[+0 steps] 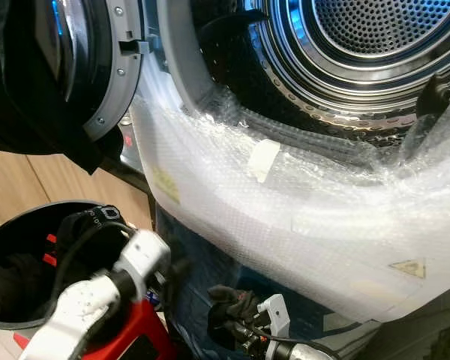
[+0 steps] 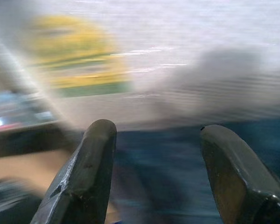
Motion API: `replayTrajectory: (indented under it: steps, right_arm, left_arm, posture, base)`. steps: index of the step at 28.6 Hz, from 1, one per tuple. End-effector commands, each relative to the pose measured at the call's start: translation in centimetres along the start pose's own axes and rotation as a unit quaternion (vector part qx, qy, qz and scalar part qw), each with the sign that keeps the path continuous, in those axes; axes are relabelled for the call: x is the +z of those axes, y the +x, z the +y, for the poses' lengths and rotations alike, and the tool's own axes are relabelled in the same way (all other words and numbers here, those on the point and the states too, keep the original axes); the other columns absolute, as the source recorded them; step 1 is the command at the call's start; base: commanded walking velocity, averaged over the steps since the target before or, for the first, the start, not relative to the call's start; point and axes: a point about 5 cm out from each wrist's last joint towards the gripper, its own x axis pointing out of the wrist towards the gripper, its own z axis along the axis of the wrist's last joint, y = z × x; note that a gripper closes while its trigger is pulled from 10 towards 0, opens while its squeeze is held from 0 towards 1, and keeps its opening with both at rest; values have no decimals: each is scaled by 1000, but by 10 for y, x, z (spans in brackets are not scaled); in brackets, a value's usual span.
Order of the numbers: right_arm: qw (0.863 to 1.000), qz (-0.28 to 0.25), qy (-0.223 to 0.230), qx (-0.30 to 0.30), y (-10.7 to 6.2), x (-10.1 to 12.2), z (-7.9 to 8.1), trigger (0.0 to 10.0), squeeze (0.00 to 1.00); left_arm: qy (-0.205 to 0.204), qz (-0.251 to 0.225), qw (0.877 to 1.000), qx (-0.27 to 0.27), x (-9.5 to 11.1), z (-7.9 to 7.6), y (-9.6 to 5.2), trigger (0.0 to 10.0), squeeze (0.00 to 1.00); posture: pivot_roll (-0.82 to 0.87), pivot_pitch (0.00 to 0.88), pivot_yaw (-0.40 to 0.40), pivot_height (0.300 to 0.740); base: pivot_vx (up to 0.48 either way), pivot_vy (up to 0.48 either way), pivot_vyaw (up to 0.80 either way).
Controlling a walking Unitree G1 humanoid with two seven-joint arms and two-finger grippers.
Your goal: Clothes washing
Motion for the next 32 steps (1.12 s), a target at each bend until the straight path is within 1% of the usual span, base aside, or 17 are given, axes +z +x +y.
replayTrajectory:
  steps: [1, 2, 4, 5, 6, 7, 8, 9, 11, 13, 15, 17, 21, 25, 27, 29, 32]
  right_arm:
    - [1000, -5, -8, 7, -4, 4, -2, 0, 0]
    - [1000, -5, -10, 12, -6, 5, -3, 0, 0]
    - [1000, -5, -10, 14, -7, 5, -3, 0, 0]
    - [1000, 3, -20, 19, -8, 4, -3, 0, 0]
    - [1000, 3, -20, 19, -8, 4, -3, 0, 0]
    - [999, 6, -25, 24, -9, 4, -3, 0, 0]
    - [999, 5, -30, 40, -10, 5, -1, 0, 0]
    - [998, 5, -32, 49, -11, 6, 0, 0, 0]
    - [997, 12, -42, 59, -11, 6, 2, 0, 0]
    - [996, 18, -54, 62, -11, 6, 3, 0, 0]
    - [995, 8, -61, 79, -10, 9, 6, 0, 0]
    - [993, 1, -66, 95, -11, 12, 11, 0, 0]
    - [988, -6, -80, 134, -15, 16, 21, 0, 0]
    - [978, -2, -104, 180, -24, 19, 35, 0, 0]
    - [969, 2, -114, 217, -31, 20, 48, 0, 0]
    - [966, -3, -119, 229, -36, 25, 52, 0, 0]
    - [962, -27, -131, 238, -42, 43, 62, 0, 0]
  left_arm:
    - [21, -2, 998, 67, 2, 14, -7, 10000, 0]
    - [15, 3, 993, 113, 0, 23, -13, 10000, 0]
    - [10, 5, 992, 128, -2, 26, -16, 10000, 0]
    - [19, 26, 984, 176, -11, 36, -23, 10000, 0]
    - [19, 26, 984, 176, -11, 36, -23, 10000, 0]
    - [26, 37, 979, 197, -17, 40, -27, 10000, 0]
    - [8, 48, 970, 239, -26, 48, -33, 10000, 0]
    - [9, 52, 965, 259, -29, 52, -36, 10000, 0]
    - [12, 53, 957, 285, -32, 58, -41, 10000, 0]
    - [4, 49, 954, 297, -32, 60, -43, 10000, 0]
    - [-22, 46, 946, 319, -34, 66, -47, 10000, 0]
    - [-32, 62, 944, 323, -41, 66, -49, 10000, 0]
    - [-35, 70, 942, 326, -50, 66, -49, 10000, 0]
    - [-29, 63, 949, 309, -50, 66, -42, 10000, 0]
    - [-29, 57, 952, 299, -48, 64, -39, 10000, 0]
    - [-23, 59, 954, 293, -51, 62, -38, 10000, 0]
    - [-25, 55, 954, 294, -52, 62, -37, 10000, 0]
  posture:
    - [245, 45, -91, 740]
    - [248, 49, -92, 740]
    - [248, 49, -92, 740]
    - [253, 53, -97, 740]
    - [253, 53, -97, 740]
    - [254, 51, -99, 740]
    - [252, 55, -103, 740]
    - [252, 53, -106, 740]
    - [248, 51, -106, 740]
    - [243, 48, -102, 740]
    - [245, 43, -101, 740]
    - [239, 35, -103, 740]
    - [223, 23, -106, 740]
    - [197, 4, -95, 740]
    - [192, 3, -96, 740]
    - [189, 0, -97, 740]
    - [194, 0, -101, 740]
  base:
    - [0, 0, 0]
    - [0, 0, 0]
    - [0, 0, 0]
    - [0, 0, 0]
    - [0, 0, 0]
    - [0, 0, 0]
    - [0, 0, 0]
    - [0, 0, 0]
    - [0, 0, 0]
    - [0, 0, 0]
    - [0, 0, 0]
    - [0, 0, 0]
    - [0, 0, 0]
    - [0, 0, 0]
    - [0, 0, 0]
    - [0, 0, 0]
    - [0, 0, 0]
